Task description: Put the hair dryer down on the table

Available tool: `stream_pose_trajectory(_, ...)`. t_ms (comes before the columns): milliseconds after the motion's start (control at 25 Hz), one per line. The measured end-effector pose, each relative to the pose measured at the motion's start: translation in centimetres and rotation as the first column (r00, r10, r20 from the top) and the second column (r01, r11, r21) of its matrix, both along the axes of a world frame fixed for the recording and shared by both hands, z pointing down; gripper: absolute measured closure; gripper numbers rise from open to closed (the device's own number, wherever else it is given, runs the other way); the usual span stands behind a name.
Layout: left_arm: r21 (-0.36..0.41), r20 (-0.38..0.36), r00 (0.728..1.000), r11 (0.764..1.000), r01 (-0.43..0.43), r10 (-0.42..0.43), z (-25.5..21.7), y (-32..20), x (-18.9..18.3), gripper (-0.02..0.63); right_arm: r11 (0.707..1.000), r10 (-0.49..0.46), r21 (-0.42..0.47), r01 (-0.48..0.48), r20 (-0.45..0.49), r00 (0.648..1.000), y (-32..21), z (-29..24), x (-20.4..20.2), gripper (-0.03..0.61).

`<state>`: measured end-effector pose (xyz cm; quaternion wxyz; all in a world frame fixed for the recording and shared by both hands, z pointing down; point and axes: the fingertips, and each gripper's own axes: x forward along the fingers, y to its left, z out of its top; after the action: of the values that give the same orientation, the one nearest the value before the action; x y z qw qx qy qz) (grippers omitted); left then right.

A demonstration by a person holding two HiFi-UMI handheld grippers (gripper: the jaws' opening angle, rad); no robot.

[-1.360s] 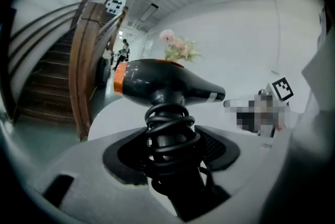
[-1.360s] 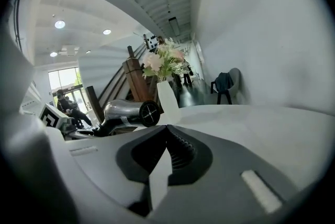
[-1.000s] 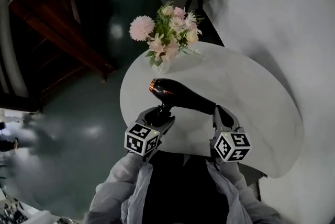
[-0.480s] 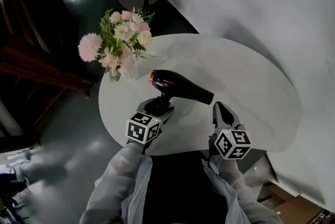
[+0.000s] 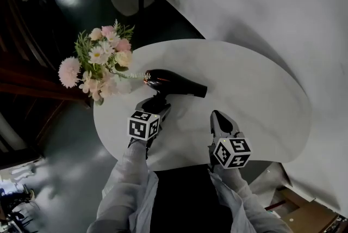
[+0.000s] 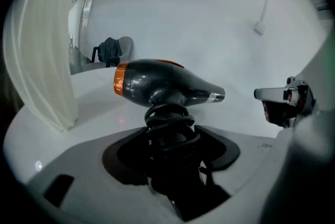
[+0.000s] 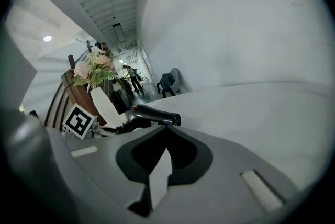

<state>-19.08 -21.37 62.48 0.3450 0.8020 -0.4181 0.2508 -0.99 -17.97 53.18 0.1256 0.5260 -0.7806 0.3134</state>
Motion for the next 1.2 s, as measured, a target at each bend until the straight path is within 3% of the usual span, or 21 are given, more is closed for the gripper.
stream_pose_trajectory(120, 0.026, 0.028, 1.000, 1.000, -0.013, 0.012, 0.1, -0.8, 0.3, 0.339, 1.000, -0.007, -0.008, 0.007, 0.003, 1.000, -0.5, 0.4, 0.0, 0.569)
stream_pose_trajectory(320, 0.082, 0.155, 0.987, 0.995, -0.056, 0.043, 1.0, -1.2, 0.3, 0.336, 1.000, -0.007, -0.009, 0.007, 0.016, 1.000, -0.9, 0.6, -0.1, 0.569)
stream_pose_trajectory(640, 0.116, 0.188, 0.982, 0.993, -0.030, 0.007, -0.2, -0.7, -0.3, 0.309, 1.000, 0.002, 0.006, -0.003, 0.020, 1.000, 0.4, -0.8, 0.7, 0.569)
stream_pose_trajectory(800, 0.167, 0.141, 0.990, 0.986, -0.002, -0.022, -3.4, 0.6, -0.4, 0.296, 0.999, -0.004, 0.052, 0.002, 0.042, 0.999, 1.3, -2.6, 0.9, 0.569)
stream_pose_trajectory(1000, 0.244, 0.005, 0.997, 0.967, 0.074, -0.077, -9.0, 2.3, 0.3, 0.303, 0.995, -0.015, 0.098, 0.008, 0.069, 0.998, 2.7, -4.7, 1.7, 0.569)
stream_pose_trajectory(1200, 0.304, -0.080, 0.994, 0.948, 0.097, -0.076, -13.6, 4.1, 1.5, 0.387, 0.989, -0.039, 0.144, 0.026, 0.084, 0.996, 3.2, -6.4, 2.1, 0.569)
